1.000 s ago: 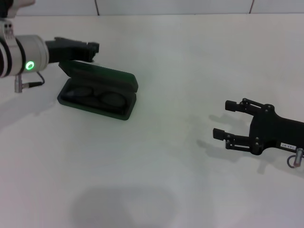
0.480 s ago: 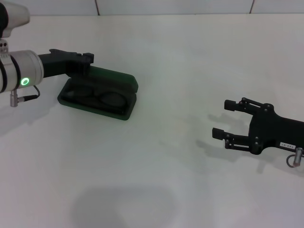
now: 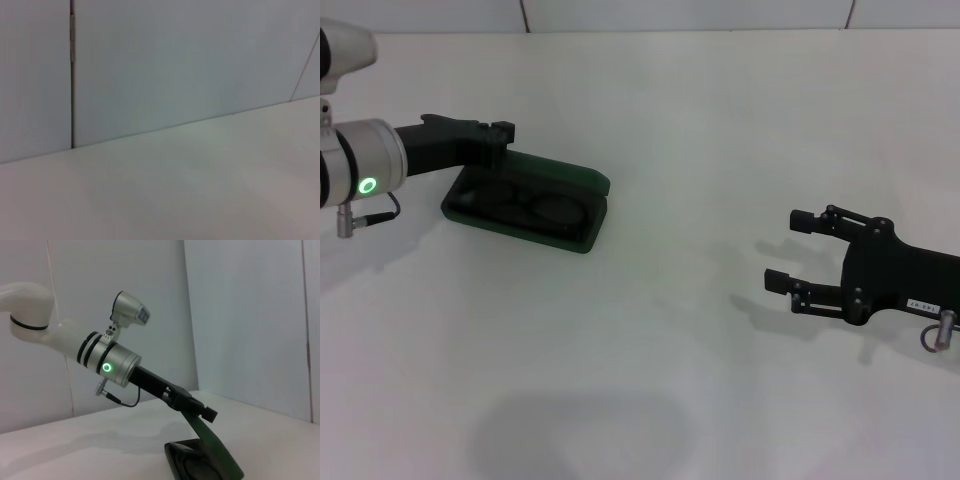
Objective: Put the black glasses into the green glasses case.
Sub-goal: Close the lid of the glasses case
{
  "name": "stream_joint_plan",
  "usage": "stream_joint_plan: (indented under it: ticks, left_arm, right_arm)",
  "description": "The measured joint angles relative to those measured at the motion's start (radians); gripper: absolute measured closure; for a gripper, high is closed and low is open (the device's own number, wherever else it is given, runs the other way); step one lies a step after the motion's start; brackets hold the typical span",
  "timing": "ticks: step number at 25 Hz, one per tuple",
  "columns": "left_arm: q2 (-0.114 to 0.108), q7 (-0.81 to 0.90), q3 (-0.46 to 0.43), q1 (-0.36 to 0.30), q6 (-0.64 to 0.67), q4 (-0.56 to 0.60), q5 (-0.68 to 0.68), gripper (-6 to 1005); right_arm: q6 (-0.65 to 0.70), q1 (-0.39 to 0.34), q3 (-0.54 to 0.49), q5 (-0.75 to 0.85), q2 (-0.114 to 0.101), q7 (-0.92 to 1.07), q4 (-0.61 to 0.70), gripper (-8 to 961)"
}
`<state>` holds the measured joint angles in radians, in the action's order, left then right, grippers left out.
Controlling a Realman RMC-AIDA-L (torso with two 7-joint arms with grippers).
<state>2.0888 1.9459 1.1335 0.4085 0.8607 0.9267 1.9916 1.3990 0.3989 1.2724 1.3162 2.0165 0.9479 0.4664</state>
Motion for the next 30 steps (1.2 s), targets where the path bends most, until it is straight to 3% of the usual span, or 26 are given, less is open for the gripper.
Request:
stream_joint_plan:
  ticks: [26, 30]
  left_arm:
    - [0.001, -0.112, -0.007, -0.007, 0.000, -0.062, -0.081, 980]
    - [-0.001, -0.166, -0.008, -0.025, 0.000, -0.063, -0.147, 979]
  right_arm:
    - [0.000, 0.001, 0.001, 0.000, 0.002, 0.002, 0.000, 142]
    - [0.000, 0.001, 0.001, 0.000, 0.002, 0.002, 0.000, 142]
